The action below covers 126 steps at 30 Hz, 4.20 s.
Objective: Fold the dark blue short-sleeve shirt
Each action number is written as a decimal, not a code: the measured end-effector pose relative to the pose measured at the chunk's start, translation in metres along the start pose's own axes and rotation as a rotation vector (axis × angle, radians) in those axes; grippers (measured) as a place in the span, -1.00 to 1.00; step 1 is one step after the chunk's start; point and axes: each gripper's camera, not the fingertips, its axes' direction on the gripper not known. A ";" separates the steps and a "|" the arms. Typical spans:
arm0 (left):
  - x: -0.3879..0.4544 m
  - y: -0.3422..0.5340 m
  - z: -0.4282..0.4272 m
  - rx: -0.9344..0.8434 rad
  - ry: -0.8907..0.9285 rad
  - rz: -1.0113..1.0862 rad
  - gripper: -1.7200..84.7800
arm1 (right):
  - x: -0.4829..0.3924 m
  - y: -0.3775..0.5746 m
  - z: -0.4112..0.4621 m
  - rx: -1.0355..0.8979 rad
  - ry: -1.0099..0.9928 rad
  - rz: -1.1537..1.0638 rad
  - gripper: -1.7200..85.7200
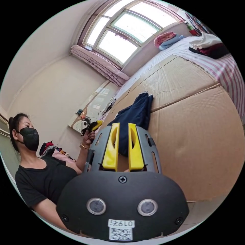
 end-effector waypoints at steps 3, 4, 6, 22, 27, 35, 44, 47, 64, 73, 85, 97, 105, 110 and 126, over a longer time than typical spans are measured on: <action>-0.022 -0.036 0.039 -0.071 0.049 -0.061 -0.81 | -0.006 0.004 0.008 -0.027 0.050 -0.009 -0.83; -0.027 -0.047 0.050 -0.093 0.031 -0.073 -0.79 | -0.008 0.006 0.010 -0.040 0.064 -0.010 -0.83; -0.028 -0.059 0.066 -0.137 -0.004 -0.071 -0.77 | -0.009 0.009 0.011 -0.047 0.065 -0.006 -0.83; -0.006 -0.103 0.096 -0.205 -0.073 -0.029 -0.92 | -0.005 0.000 0.020 -0.080 0.097 0.003 -0.93; 0.002 -0.112 0.108 -0.264 -0.181 0.009 -0.93 | 0.003 -0.006 0.026 -0.086 0.086 0.019 -0.97; -0.003 -0.120 0.122 -0.275 -0.178 -0.001 -0.93 | 0.009 -0.021 0.031 -0.090 0.088 0.028 -0.98; 0.016 -0.131 0.127 -0.279 -0.253 0.040 -0.93 | 0.017 -0.042 0.039 -0.092 0.083 0.035 -0.98; 0.009 -0.133 0.118 -0.240 -0.163 -0.008 -0.93 | 0.019 -0.049 0.041 -0.087 0.083 0.035 -0.98; 0.013 -0.144 0.137 -0.330 -0.225 0.039 -0.93 | 0.017 -0.138 0.038 -0.014 0.076 -0.053 -0.83; 0.012 -0.144 0.136 -0.295 -0.204 0.006 -0.93 | 0.080 -0.280 0.106 -0.199 0.080 -0.003 -0.78; 0.029 -0.150 0.130 -0.291 -0.235 0.031 -0.93 | 0.108 -0.326 0.168 -0.302 0.044 0.014 -0.76; 0.030 -0.149 0.130 -0.299 -0.251 0.023 -0.93 | 0.071 -0.336 0.193 -0.301 0.201 -0.198 -0.78; 0.028 -0.149 0.126 -0.300 -0.251 0.013 -0.94 | 0.044 -0.334 0.220 -0.348 0.326 -0.314 -0.91; 0.036 -0.150 0.109 -0.258 -0.248 0.039 -0.94 | 0.044 -0.339 0.208 -0.284 0.316 -0.292 -0.97; 0.013 -0.158 0.098 -0.309 -0.245 0.011 -0.94 | 0.065 -0.346 0.214 -0.299 0.303 -0.154 -0.88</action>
